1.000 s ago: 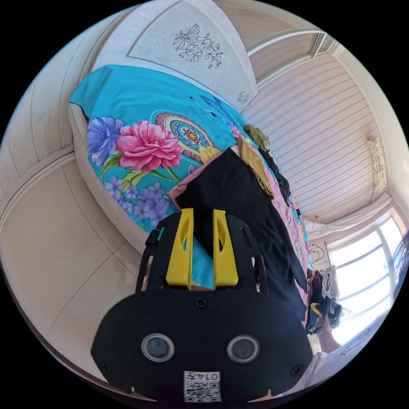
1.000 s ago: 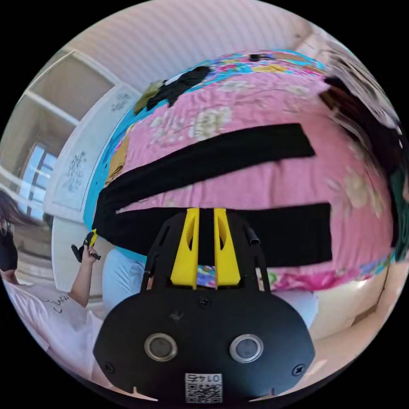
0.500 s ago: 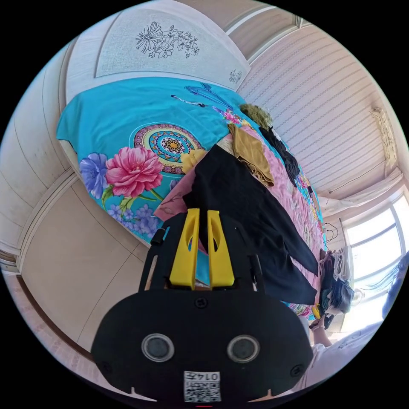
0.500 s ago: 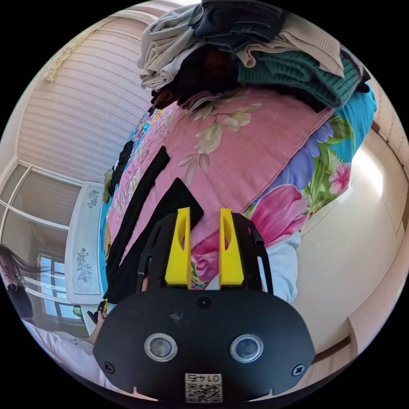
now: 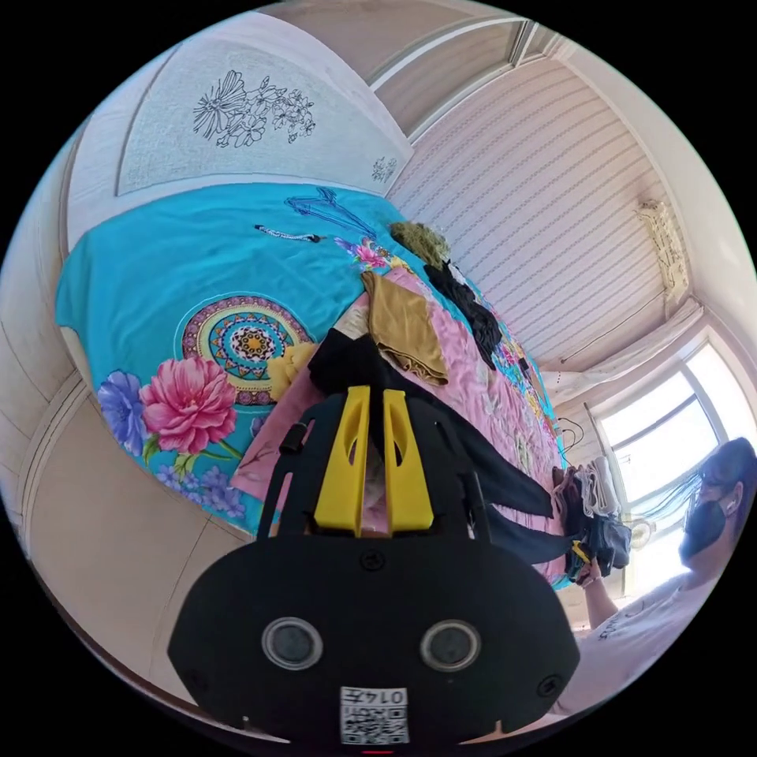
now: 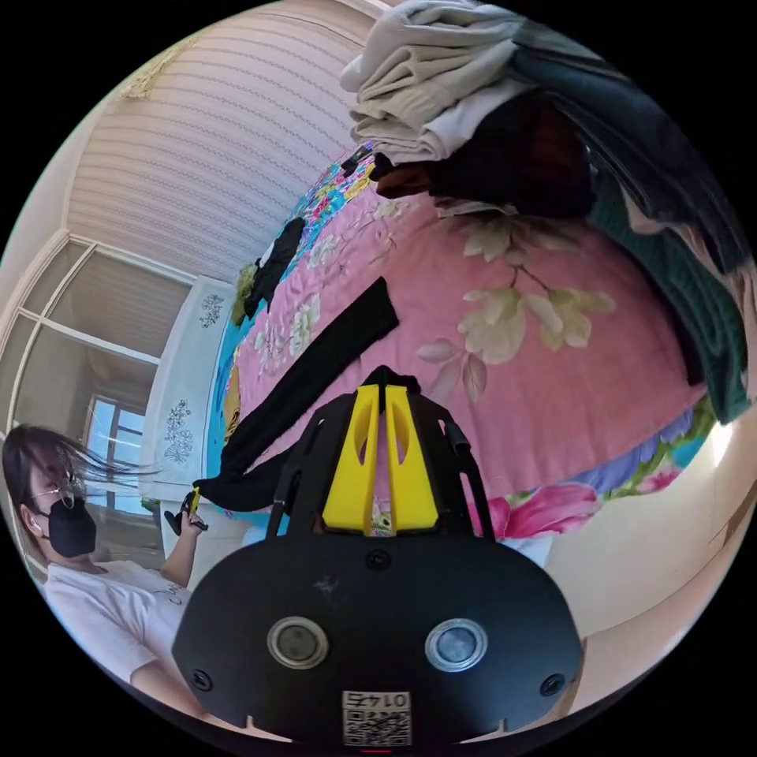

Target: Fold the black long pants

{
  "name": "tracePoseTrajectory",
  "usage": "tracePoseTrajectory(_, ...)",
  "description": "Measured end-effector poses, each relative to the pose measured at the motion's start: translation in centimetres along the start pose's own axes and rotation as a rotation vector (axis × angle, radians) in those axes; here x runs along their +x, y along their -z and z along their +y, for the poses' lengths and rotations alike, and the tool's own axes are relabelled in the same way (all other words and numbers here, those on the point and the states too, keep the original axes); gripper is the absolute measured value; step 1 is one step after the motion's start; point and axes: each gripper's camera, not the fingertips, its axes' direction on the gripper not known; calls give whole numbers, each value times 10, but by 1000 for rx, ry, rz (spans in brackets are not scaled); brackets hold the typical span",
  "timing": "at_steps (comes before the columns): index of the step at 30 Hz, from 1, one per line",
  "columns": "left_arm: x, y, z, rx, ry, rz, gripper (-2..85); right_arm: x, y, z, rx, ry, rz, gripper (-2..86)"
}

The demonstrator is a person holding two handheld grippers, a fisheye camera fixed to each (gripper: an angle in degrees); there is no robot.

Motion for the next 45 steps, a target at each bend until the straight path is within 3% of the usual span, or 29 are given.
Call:
tracePoseTrajectory(5,14,-28,-50,23,-24,34,27,-11,-18,-82,-85,60,88,7)
tracePoseTrajectory(9,7,-75,-82,6,72,35,37,0,-49,-128,-164,-14,105,12)
tracePoseTrajectory(14,-1,-113,-90,31,186,1,64,14,-72,-147,-93,-141,203,36)
tracePoseTrajectory(19,-4,-83,-84,132,156,-20,64,27,-41,-119,6,-75,90,66)
tracePoseTrajectory(28,-22,-114,0,-84,257,-32,94,79,-41,-28,97,-179,-40,91)
tracePoseTrajectory(33,-9,-126,-5,-17,272,-5,105,79,-52,-37,217,-206,-116,102)
tracePoseTrajectory(39,9,-154,-25,-46,245,60,40,74,-68,-54,177,-258,-150,35)
tracePoseTrajectory(45,41,-124,-37,-17,180,111,-8,54,-25,-63,129,-141,-245,22)
